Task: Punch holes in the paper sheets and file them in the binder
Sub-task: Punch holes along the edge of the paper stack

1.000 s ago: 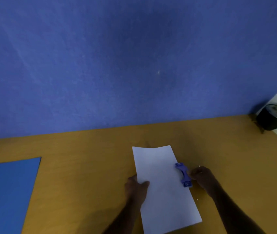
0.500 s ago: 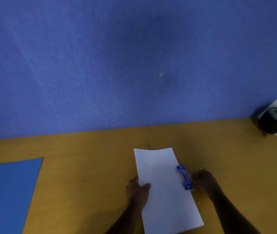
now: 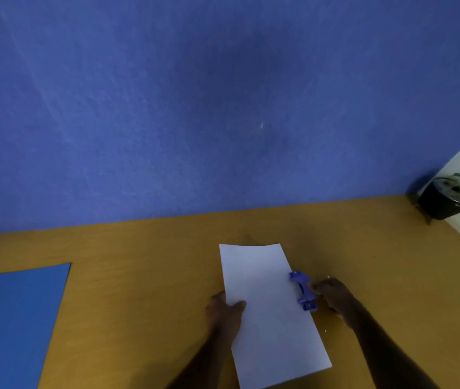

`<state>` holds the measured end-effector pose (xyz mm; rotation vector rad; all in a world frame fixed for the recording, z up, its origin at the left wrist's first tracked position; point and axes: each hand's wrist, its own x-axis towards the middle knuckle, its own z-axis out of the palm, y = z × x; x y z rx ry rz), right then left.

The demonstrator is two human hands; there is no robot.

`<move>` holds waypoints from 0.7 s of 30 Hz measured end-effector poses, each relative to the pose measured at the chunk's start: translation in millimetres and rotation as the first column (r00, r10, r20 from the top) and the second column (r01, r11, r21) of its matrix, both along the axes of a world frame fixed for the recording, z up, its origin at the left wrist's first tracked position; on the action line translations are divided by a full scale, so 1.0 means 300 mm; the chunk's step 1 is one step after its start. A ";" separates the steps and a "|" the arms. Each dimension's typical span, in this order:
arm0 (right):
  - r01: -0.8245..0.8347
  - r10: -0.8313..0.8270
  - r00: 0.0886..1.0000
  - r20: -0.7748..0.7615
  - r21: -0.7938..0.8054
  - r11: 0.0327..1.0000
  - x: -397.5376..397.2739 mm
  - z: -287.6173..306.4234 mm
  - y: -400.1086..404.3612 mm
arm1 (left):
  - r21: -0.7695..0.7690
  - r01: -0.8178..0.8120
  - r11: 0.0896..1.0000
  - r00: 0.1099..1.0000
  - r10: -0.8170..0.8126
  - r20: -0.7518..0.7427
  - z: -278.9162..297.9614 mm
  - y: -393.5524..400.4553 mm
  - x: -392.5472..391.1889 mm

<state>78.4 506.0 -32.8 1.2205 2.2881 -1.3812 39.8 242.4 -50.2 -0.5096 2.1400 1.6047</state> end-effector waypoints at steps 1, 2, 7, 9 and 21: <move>-0.003 0.003 1.000 -0.009 0.005 1.000 0.001 0.000 0.001 | -0.001 -0.008 1.000 1.000 0.008 -0.012 0.012 -0.007 0.001; -0.011 0.011 1.000 -0.027 0.015 1.000 0.004 0.002 0.001 | -0.006 -0.020 1.000 1.000 0.019 -0.020 0.011 -0.014 -0.001; -0.040 0.041 0.998 -0.039 0.033 0.999 0.010 0.007 0.003 | -0.041 -0.037 0.998 0.999 0.036 -0.041 0.041 -0.078 -0.005; -0.049 0.050 0.999 -0.001 0.077 0.996 0.011 -0.019 0.024 | -0.047 -0.063 0.997 0.997 0.060 -0.056 0.054 -0.119 -0.012; -0.170 0.220 0.936 -0.274 0.196 0.966 -0.023 0.173 -0.350 | 0.274 -0.063 0.960 0.977 0.115 -0.180 0.103 -0.304 -0.074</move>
